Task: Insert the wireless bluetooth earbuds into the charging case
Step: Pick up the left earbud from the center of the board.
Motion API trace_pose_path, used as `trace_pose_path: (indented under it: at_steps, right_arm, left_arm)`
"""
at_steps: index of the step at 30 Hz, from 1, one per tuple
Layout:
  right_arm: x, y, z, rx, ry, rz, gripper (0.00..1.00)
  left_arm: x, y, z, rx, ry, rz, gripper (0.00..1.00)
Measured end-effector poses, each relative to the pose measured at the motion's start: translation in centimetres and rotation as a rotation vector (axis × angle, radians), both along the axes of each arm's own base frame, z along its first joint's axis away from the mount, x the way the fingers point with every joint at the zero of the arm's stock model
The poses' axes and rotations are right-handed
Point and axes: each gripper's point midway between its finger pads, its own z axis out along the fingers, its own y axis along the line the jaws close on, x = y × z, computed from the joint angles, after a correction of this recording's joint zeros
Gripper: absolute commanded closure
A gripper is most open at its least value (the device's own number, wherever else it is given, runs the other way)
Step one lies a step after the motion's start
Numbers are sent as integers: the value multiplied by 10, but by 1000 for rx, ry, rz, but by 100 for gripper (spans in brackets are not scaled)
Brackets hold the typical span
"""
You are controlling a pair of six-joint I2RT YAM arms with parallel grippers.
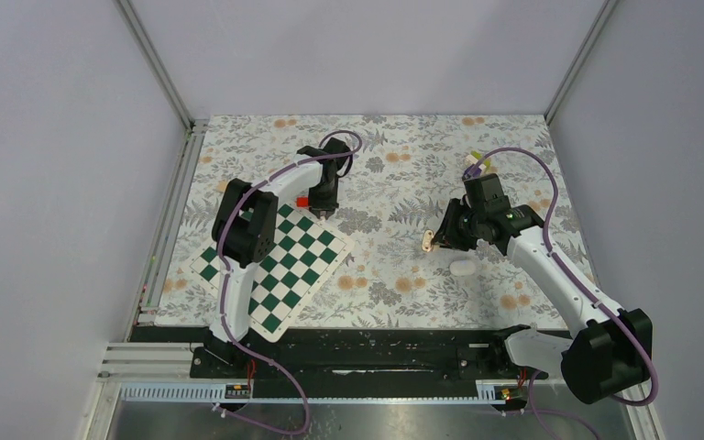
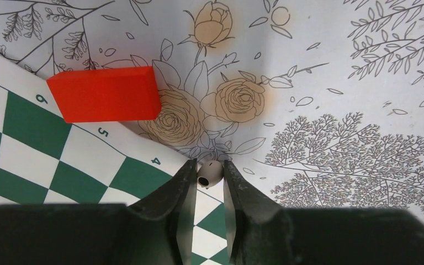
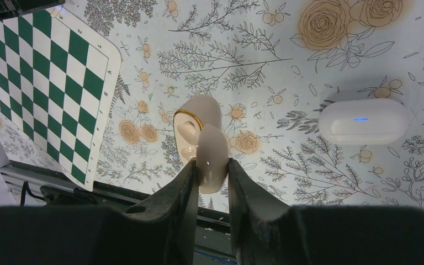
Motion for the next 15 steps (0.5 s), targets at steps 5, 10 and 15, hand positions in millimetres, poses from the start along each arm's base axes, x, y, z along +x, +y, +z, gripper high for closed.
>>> trace_pose_path:
  at_steps: [5, 10, 15]
  right_arm:
    - [0, 0, 0, 1, 0, 0, 100]
    - [0, 1, 1, 8, 1, 4, 100]
    - [-1, 3, 1, 18, 5, 8, 100]
  left_arm:
    - [0, 0, 0, 1, 0, -1, 72]
    - [-1, -2, 0, 9, -5, -5, 73]
    - [-3, -7, 0, 19, -10, -17, 80]
